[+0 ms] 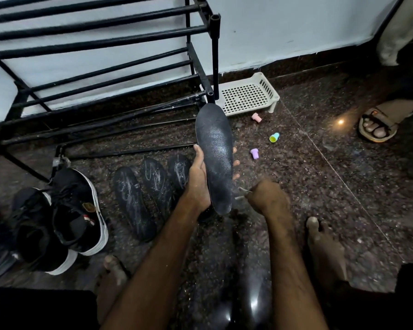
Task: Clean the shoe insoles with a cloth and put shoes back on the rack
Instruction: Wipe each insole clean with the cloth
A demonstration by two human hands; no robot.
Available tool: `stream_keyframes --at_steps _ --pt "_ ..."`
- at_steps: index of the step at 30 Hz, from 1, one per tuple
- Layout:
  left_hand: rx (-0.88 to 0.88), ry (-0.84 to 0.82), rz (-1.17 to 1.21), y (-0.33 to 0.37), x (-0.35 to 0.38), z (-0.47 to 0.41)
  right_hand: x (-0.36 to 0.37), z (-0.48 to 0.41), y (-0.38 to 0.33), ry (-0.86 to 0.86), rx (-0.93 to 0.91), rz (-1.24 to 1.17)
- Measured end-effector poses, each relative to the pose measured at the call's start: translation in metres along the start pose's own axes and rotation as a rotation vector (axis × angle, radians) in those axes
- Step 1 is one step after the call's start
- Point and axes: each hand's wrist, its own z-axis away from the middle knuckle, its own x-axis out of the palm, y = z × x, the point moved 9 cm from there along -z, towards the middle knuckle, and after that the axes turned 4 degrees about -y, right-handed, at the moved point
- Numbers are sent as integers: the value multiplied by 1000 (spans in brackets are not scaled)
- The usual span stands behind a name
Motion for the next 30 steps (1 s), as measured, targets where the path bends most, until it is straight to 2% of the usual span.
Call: stream_keyframes --at_steps 4,10,14,19,22,27,30 --pt "14 -17 -18 1 -2 -1 -1 -2 4 19 10 -143" --pt "17 -36 13 3 -1 -4 -8 -9 12 118 -19 -635" --pt "10 -46 13 4 1 -2 -34 3 0 211 -151 -632" --pt "17 -50 39 8 7 -2 -39 11 -24 47 -355 -753" --pt "24 -57 39 11 11 -1 -48 12 -23 124 -362 -681" --pt "38 -71 32 14 16 0 -82 35 -29 483 -380 -281" --pt "36 -85 23 12 16 -2 -96 41 -30 576 -355 -205"
